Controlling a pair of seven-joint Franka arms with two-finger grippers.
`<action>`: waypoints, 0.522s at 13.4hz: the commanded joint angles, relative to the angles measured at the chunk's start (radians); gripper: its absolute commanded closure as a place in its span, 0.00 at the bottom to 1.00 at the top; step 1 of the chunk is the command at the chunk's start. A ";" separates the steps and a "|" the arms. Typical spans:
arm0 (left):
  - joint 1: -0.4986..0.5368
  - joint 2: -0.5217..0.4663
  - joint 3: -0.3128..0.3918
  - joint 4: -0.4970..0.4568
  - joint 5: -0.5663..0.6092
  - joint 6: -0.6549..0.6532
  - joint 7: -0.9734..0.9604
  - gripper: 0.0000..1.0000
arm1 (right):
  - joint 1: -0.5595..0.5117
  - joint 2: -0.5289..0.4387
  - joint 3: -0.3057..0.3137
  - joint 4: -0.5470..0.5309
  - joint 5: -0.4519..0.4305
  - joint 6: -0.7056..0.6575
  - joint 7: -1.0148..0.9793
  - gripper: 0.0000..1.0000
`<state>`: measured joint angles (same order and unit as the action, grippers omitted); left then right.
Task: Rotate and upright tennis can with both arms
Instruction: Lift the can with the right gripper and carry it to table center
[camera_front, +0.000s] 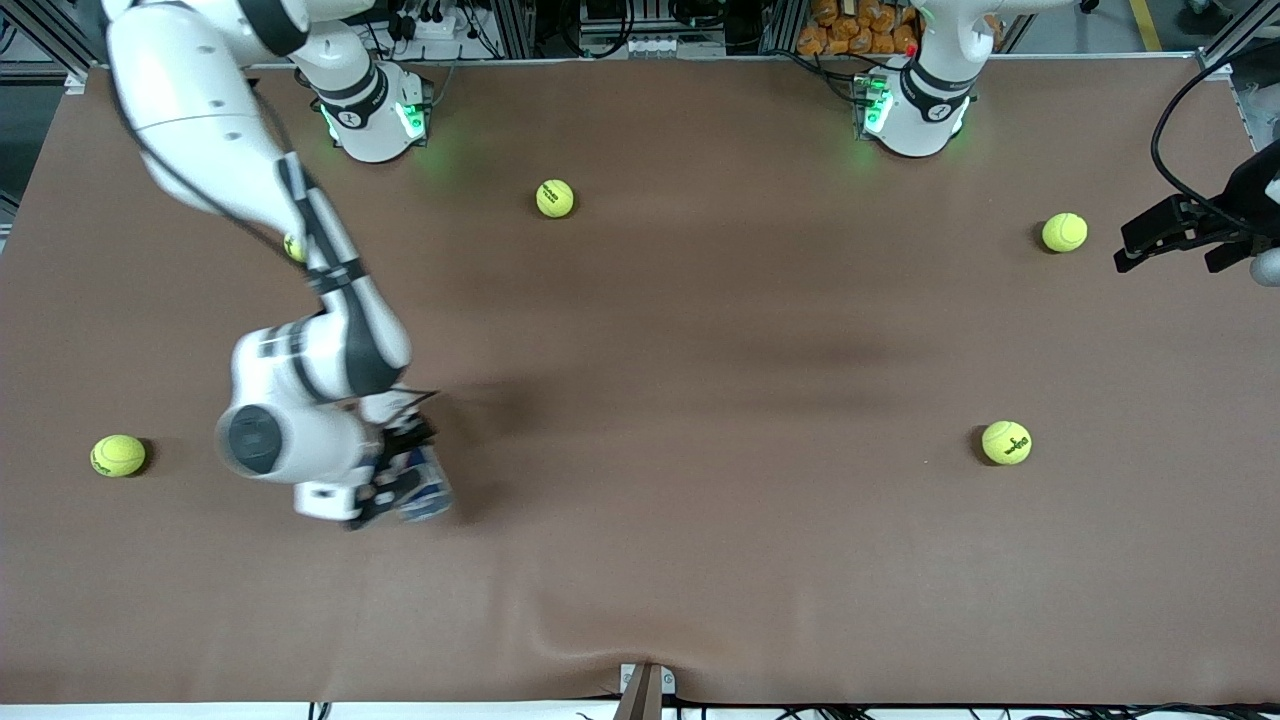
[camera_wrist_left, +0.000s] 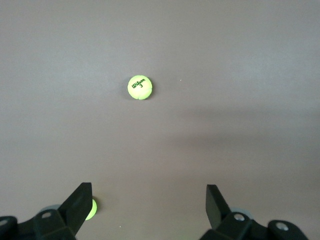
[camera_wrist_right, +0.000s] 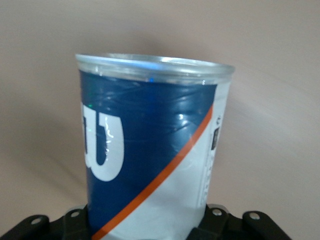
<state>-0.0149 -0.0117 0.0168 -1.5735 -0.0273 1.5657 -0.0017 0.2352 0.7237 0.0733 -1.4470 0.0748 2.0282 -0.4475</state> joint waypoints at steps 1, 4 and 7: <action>0.012 0.012 -0.005 0.013 -0.020 -0.010 0.023 0.00 | 0.122 -0.009 0.008 -0.003 0.003 0.026 -0.042 0.32; 0.012 0.015 -0.005 0.013 -0.020 -0.010 0.023 0.00 | 0.260 -0.010 0.006 -0.003 -0.062 0.093 -0.043 0.30; 0.012 0.019 -0.005 0.013 -0.020 -0.010 0.023 0.00 | 0.398 -0.001 0.006 0.023 -0.272 0.121 -0.043 0.30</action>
<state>-0.0146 -0.0009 0.0165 -1.5736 -0.0294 1.5657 -0.0017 0.5664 0.7238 0.0899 -1.4437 -0.0917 2.1457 -0.4699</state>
